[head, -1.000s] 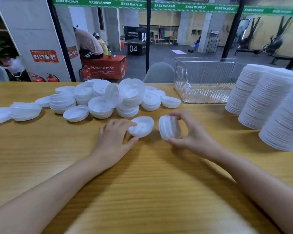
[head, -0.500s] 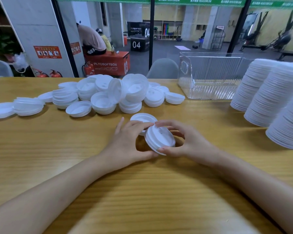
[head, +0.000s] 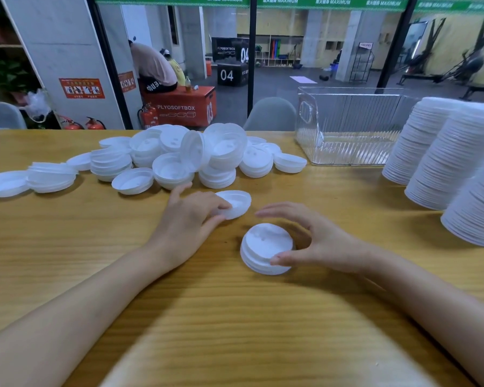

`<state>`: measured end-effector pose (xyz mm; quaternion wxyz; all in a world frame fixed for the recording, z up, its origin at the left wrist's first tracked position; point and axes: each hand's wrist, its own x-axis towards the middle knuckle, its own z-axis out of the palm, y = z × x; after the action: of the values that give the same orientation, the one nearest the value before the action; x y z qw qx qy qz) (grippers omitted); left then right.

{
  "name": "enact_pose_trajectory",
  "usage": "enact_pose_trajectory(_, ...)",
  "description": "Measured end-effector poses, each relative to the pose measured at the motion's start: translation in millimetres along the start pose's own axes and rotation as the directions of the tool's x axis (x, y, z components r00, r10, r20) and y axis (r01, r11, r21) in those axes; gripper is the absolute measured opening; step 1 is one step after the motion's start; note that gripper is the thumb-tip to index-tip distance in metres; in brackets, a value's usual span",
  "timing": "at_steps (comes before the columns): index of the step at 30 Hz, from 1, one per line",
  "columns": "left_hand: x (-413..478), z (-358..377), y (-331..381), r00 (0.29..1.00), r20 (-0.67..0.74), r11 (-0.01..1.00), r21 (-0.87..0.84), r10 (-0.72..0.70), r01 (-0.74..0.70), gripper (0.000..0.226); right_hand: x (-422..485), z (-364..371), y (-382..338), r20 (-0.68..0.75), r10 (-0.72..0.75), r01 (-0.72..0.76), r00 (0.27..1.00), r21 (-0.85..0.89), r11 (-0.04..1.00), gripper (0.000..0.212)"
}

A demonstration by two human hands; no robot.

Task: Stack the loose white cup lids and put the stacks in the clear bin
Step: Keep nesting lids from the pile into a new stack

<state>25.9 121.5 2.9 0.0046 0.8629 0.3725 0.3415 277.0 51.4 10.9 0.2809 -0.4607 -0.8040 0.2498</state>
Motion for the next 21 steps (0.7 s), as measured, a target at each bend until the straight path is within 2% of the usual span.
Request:
enact_pose_trajectory(1, 3, -3, 5, 0.996, -0.044, 0.991, -0.12, -0.072, 0.066, 0.014, 0, -1, 0, -0.071, -0.015, 0.015, 0.997, -0.008, 1.0, 0.067)
enact_pose_trajectory(2, 5, -8, 11, 0.981, -0.054, 0.94, -0.3, -0.187, 0.163, 0.015, 1, -1, 0, -0.144, -0.041, 0.039, 0.989, -0.02, 0.999, 0.068)
enact_pose_trajectory(3, 8, -14, 17, 0.952, -0.015, 0.831, -0.491, -0.307, 0.26, 0.016, 2, -1, 0, -0.207, -0.069, 0.063, 0.976, -0.035, 0.997, 0.068)
enact_pose_trajectory(4, 10, -19, 24, 0.92, 0.059, 0.681, -0.653, -0.389, 0.33, 0.019, 3, 0, 0, -0.254, -0.095, 0.083, 0.962, -0.055, 0.995, 0.069)
enact_pose_trajectory(5, 11, -22, 29, 0.895, 0.132, 0.541, -0.756, -0.426, 0.369, 0.023, 5, 1, 0, -0.286, -0.117, 0.099, 0.951, -0.078, 0.992, 0.072)
enact_pose_trajectory(8, 12, -22, 35, 0.855, 0.308, 0.273, -0.855, -0.418, 0.441, 0.044, 11, 4, -2, -0.317, -0.173, 0.135, 0.932, -0.139, 0.981, 0.076)
enact_pose_trajectory(10, 11, -20, 39, 0.846, 0.386, 0.177, -0.864, -0.368, 0.472, 0.049, 13, 7, -4, -0.333, -0.21, 0.161, 0.919, -0.169, 0.972, 0.071)
enact_pose_trajectory(11, 10, -19, 40, 0.846, 0.405, 0.164, -0.862, -0.347, 0.48, 0.047, 13, 9, -4, -0.342, -0.226, 0.171, 0.912, -0.184, 0.968, 0.066)
enact_pose_trajectory(13, 9, -17, 39, 0.851, 0.415, 0.218, -0.842, -0.321, 0.493, 0.043, 12, 9, -3, -0.351, -0.224, 0.17, 0.909, -0.178, 0.969, 0.058)
enact_pose_trajectory(15, 7, -14, 35, 0.865, 0.409, 0.4, -0.77, -0.289, 0.498, 0.049, 8, 4, -2, -0.353, -0.177, 0.147, 0.919, -0.112, 0.983, 0.055)
enact_pose_trajectory(17, 5, -12, 31, 0.867, 0.441, 0.638, -0.603, -0.233, 0.479, 0.071, 5, -6, -1, -0.35, -0.099, 0.101, 0.931, -0.012, 0.995, 0.055)
enact_pose_trajectory(18, 3, -12, 30, 0.851, 0.485, 0.723, -0.512, -0.203, 0.464, 0.081, 3, -11, -1, -0.34, -0.055, 0.07, 0.939, 0.03, 0.997, 0.056)
enact_pose_trajectory(21, -4, -5, 33, 0.811, 0.576, 0.852, -0.368, -0.106, 0.373, 0.098, -1, -25, 3, -0.273, 0.042, -0.022, 0.961, 0.076, 0.997, 0.059)
